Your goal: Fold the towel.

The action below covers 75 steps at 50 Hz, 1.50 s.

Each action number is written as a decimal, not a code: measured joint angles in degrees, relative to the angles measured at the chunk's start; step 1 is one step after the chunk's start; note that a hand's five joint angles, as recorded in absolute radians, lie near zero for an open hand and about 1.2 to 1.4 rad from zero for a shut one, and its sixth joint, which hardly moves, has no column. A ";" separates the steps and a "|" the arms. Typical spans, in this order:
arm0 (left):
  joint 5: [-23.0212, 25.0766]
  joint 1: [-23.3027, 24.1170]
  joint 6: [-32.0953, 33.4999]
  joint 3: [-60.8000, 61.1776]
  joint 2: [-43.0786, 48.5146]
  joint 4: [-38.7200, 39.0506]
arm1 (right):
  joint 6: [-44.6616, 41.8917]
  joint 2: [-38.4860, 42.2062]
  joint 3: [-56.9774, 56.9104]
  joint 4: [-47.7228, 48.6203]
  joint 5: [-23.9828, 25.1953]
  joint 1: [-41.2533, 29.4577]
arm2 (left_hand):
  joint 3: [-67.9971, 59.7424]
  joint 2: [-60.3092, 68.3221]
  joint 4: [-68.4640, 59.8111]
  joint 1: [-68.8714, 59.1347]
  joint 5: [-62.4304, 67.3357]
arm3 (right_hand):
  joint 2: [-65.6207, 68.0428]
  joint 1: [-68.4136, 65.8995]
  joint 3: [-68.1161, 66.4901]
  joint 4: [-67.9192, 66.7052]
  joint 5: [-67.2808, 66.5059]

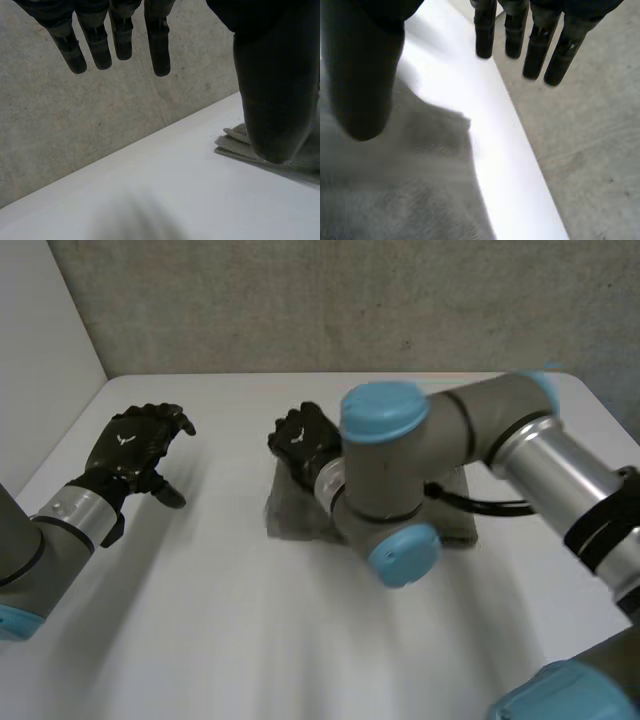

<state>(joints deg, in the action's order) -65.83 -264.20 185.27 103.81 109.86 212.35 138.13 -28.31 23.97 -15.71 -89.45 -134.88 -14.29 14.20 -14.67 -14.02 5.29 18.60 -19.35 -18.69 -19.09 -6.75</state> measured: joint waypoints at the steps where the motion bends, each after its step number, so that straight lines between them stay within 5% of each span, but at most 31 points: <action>1: 0.00 0.00 0.01 0.00 0.00 0.00 | -0.16 0.55 -0.18 -0.19 -0.93 -0.19 | 0.00 0.00 0.00 0.00 0.00 | -1.76 1.79 2.13 2.25 2.00; 13: 0.06 1.11 0.17 0.00 0.06 0.00 | 5.75 -8.25 14.20 -3.51 -4.74 9.42 | 0.00 0.00 0.00 0.00 -0.01 | 2.96 -1.92 -3.19 -2.76 -5.52; 22: 0.00 2.62 0.27 0.18 0.20 0.02 | 18.51 -24.11 43.52 6.48 7.86 23.07 | 0.00 0.00 0.00 0.00 0.00 | 15.93 -15.29 -16.35 -15.80 -18.47; 29: -0.01 2.82 0.32 0.25 0.58 0.07 | 20.34 -27.98 56.14 14.53 11.65 28.66 | 0.00 0.00 0.00 0.00 0.00 | 20.98 -20.21 -21.64 -21.17 -23.59; 37: 0.00 3.45 0.22 0.32 0.51 0.00 | 19.99 -26.36 59.04 17.60 11.77 30.41 | 0.00 0.00 0.02 0.00 0.00 | 32.95 -32.15 -32.51 -32.09 -34.66; 50: 0.00 4.85 0.06 0.42 -0.17 0.05 | 19.27 -24.26 58.46 17.58 11.63 30.77 | 0.02 -0.01 0.04 0.02 -0.02 | 34.66 -34.52 -34.50 -34.02 -36.64; 56: -0.06 4.94 0.04 0.43 -0.18 0.08 | 19.19 -24.34 58.64 17.65 11.63 31.00 | 0.02 -0.01 0.04 0.02 0.00 | 54.42 -51.05 -56.01 -55.84 -57.94; 75: -0.14 4.60 -0.23 -0.40 -3.95 -0.03 | 10.27 -30.60 58.57 13.84 15.36 38.97 | 0.11 -0.10 0.04 0.10 -0.46 | 54.81 -53.32 -57.35 -57.52 -58.51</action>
<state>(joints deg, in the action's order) -65.97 -259.60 185.04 103.41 105.92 212.32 148.40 -58.90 82.54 -1.87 -74.09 -95.91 -14.18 14.10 -14.63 -13.92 4.83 73.42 -72.67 -76.03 -76.61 -65.26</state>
